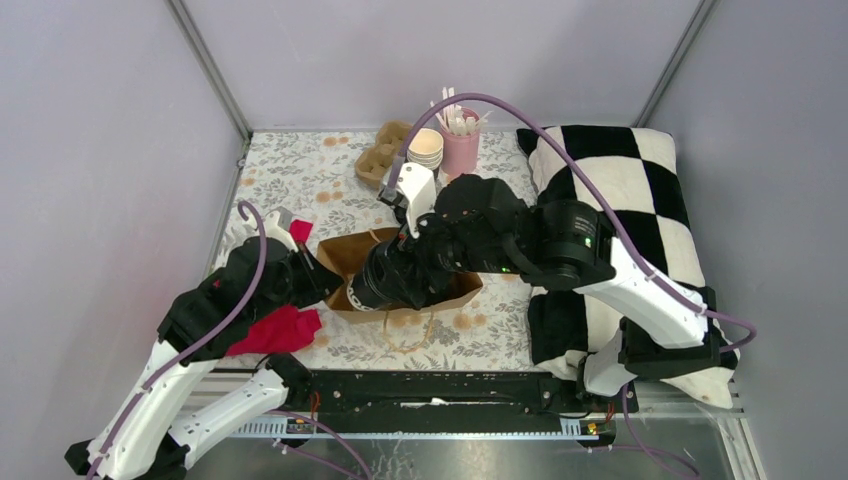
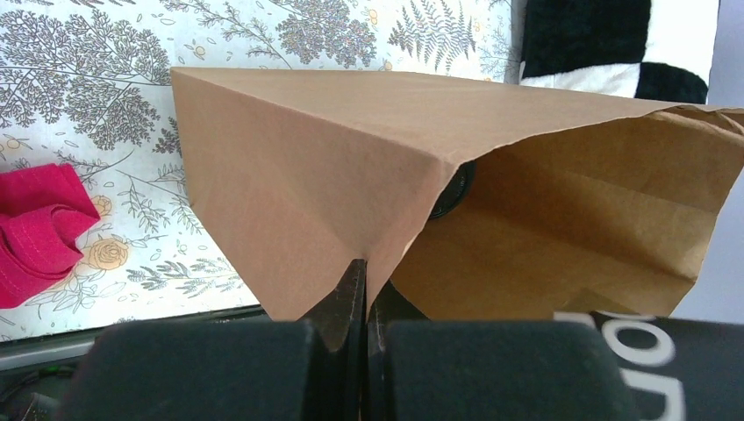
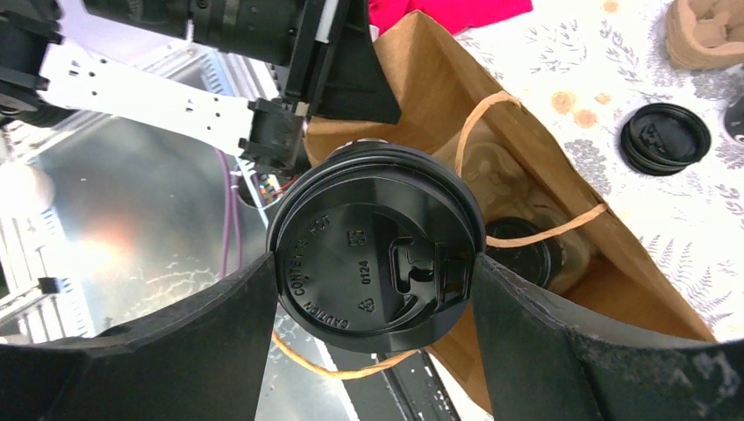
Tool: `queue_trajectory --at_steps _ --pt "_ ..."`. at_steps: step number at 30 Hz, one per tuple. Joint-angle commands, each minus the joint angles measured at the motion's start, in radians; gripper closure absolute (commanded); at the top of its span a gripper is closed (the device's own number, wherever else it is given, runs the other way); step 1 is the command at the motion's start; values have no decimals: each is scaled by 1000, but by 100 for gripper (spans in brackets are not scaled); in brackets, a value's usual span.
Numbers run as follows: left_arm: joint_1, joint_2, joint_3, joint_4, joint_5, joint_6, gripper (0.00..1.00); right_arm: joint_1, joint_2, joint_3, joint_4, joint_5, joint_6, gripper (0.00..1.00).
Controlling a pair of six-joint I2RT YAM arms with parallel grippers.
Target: Pack the takeout coffee
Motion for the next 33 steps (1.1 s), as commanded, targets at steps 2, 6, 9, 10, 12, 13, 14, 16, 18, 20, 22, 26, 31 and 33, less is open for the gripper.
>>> queue_trajectory --at_steps 2,6,9,10,12,13,14,16,18,20,22,26,31,33 --pt "-1 -17 4 61 5 23 100 20 59 103 -63 72 -60 36" --pt "-1 -13 -2 68 18 23 100 35 55 52 -41 102 -79 36" --pt "-1 -17 -14 78 29 21 100 54 51 -4 -32 201 -117 36" --pt "-1 -19 -18 79 33 19 100 57 49 -23 -27 230 -133 36" --pt "-1 -21 -23 81 35 19 100 65 48 -62 -11 275 -156 36" --pt "-1 -23 -26 81 35 18 100 73 47 -79 -4 291 -165 36" --pt "-1 -26 -27 81 34 14 100 83 47 -102 6 304 -174 36" --pt "-1 -30 -29 85 34 7 100 112 39 -171 42 335 -190 36" --pt "-2 -36 -32 94 36 3 100 136 27 -239 83 356 -200 36" --pt "-2 -44 -35 99 36 1 100 148 12 -303 125 360 -200 36" --pt "-1 -51 -39 103 36 4 100 156 -2 -350 160 353 -194 36" --pt "-1 -64 -61 120 51 21 100 178 -23 -437 218 344 -183 36" --pt "-1 -106 -118 127 52 15 98 209 -37 -540 291 416 -189 36" --pt "-1 -120 -137 125 59 19 98 215 -33 -563 314 447 -189 36"
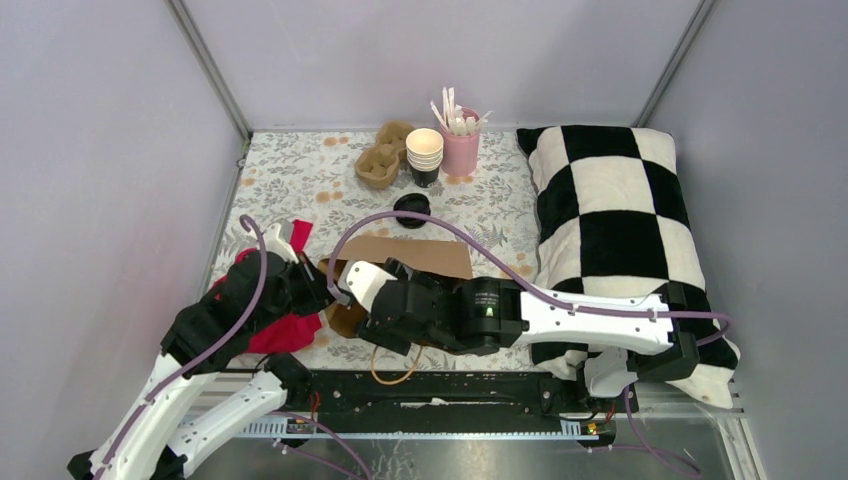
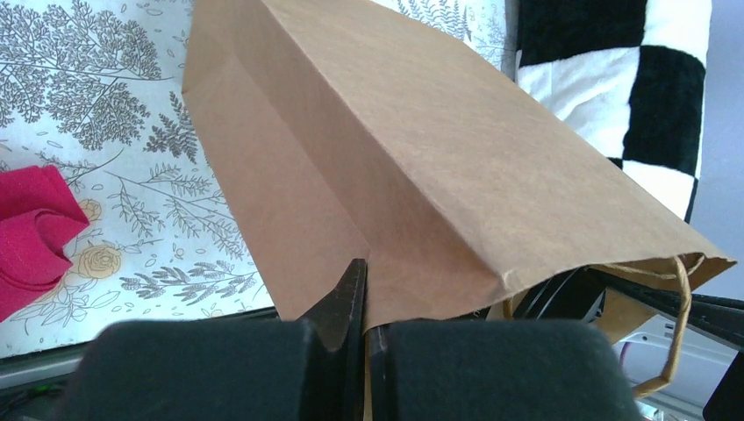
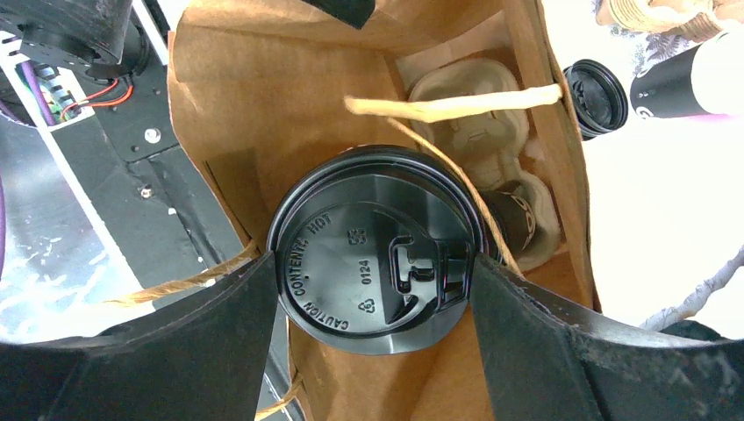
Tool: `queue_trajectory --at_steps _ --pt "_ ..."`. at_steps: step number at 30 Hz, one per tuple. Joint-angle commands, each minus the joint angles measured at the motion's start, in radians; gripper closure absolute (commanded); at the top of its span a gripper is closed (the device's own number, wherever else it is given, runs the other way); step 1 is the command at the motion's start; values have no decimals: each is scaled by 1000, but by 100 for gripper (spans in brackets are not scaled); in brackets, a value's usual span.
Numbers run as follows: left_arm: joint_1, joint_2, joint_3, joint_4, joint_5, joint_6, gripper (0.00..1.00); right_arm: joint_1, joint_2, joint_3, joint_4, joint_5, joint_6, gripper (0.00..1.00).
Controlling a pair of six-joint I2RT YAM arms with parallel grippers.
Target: Pack the takeout coffee
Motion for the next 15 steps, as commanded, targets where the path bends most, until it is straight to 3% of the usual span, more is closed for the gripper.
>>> queue_trajectory --at_steps 1,15 --pt "-1 -35 -34 60 31 7 98 25 -24 -59 93 117 -10 36" --pt "-1 -11 -30 50 103 36 100 36 14 -105 228 317 -130 36"
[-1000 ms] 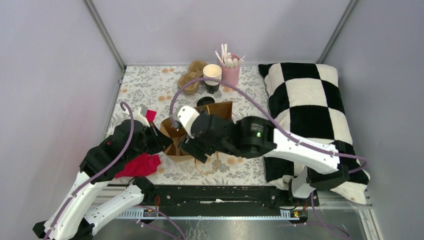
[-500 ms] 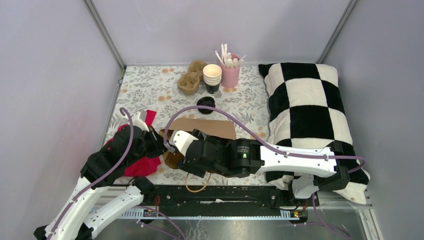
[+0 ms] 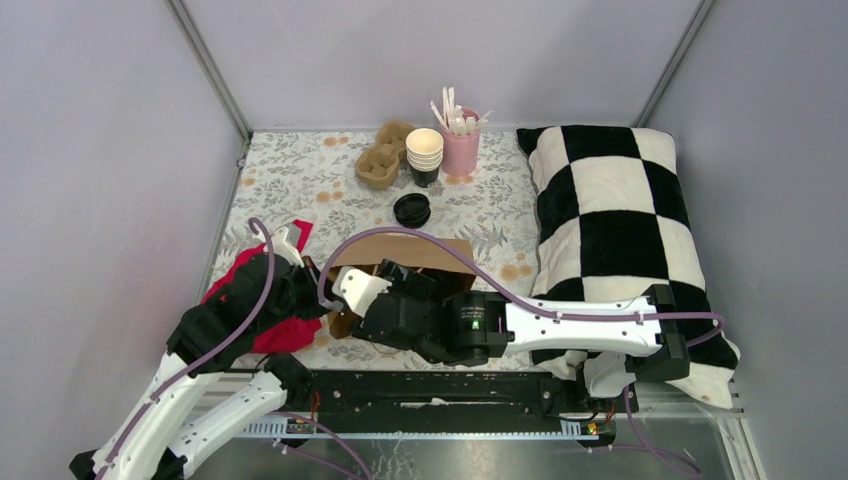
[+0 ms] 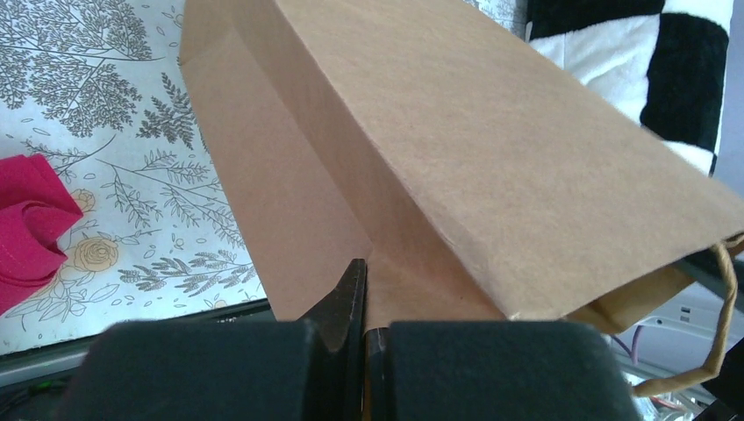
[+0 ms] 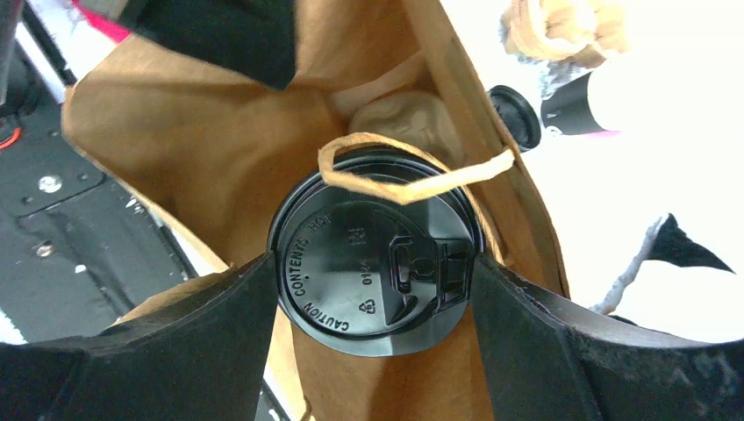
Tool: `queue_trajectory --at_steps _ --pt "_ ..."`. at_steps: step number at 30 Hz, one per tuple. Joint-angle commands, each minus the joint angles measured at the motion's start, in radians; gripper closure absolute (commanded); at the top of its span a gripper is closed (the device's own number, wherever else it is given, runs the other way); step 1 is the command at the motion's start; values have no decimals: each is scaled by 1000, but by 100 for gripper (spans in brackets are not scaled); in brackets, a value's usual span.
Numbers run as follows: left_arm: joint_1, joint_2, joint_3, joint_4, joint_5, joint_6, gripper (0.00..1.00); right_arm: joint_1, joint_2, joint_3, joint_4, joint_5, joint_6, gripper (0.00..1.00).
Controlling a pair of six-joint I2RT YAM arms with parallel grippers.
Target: Pack the takeout coffee
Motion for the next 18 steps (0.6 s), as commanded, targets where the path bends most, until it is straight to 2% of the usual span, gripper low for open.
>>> queue_trajectory --at_steps 1,6,10,14,18 --pt "-1 14 26 36 78 28 100 6 7 10 73 135 -60 36" --pt "-1 -3 -18 35 116 37 100 6 31 2 119 155 -137 35" --pt "-1 -1 -35 35 115 44 100 6 30 -9 123 77 -158 35" --pt "-1 13 -28 41 109 50 100 5 -6 -115 191 14 -214 35" --pt "-2 14 -27 51 111 52 100 5 -45 -236 337 0 -304 37"
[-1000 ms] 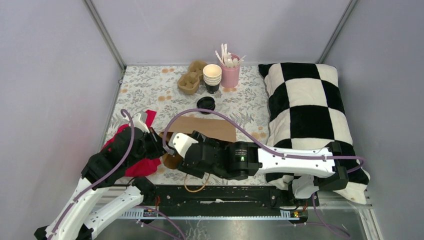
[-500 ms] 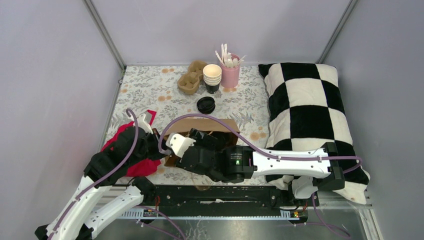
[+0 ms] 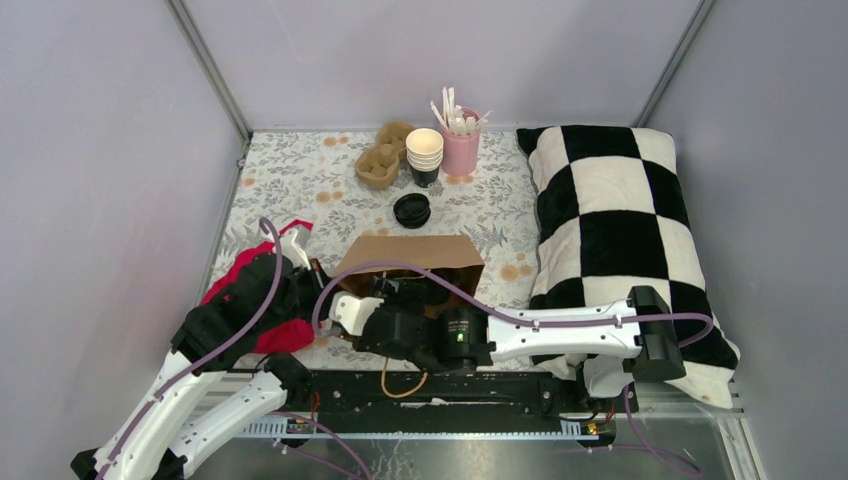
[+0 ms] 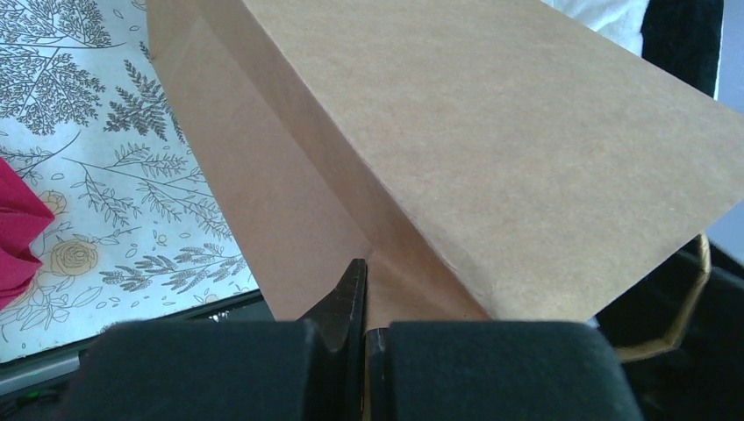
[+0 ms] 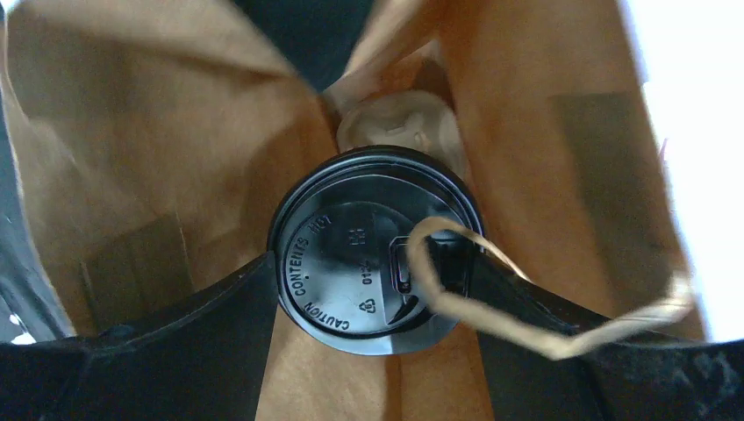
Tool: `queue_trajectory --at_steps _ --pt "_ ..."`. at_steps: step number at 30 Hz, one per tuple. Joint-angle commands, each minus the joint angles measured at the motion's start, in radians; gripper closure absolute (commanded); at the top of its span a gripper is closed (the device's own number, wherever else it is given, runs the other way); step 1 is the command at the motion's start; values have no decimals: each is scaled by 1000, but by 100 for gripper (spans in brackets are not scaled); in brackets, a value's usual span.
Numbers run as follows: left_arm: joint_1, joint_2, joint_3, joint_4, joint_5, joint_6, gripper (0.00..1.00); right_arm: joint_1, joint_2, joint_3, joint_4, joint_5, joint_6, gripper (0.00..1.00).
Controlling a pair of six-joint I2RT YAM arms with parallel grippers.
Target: Pack the takeout coffee
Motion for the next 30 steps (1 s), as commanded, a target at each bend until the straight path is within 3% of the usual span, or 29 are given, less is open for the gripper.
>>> queue_trajectory --at_steps 1,9,30 --pt "-1 8 -5 30 27 14 100 4 -66 -105 186 -37 -128 37" --pt "-1 -6 -13 36 67 21 100 -53 -33 -135 306 -27 -146 35" --pt "-1 -47 -65 13 153 44 100 -198 -44 -260 399 -130 -144 37"
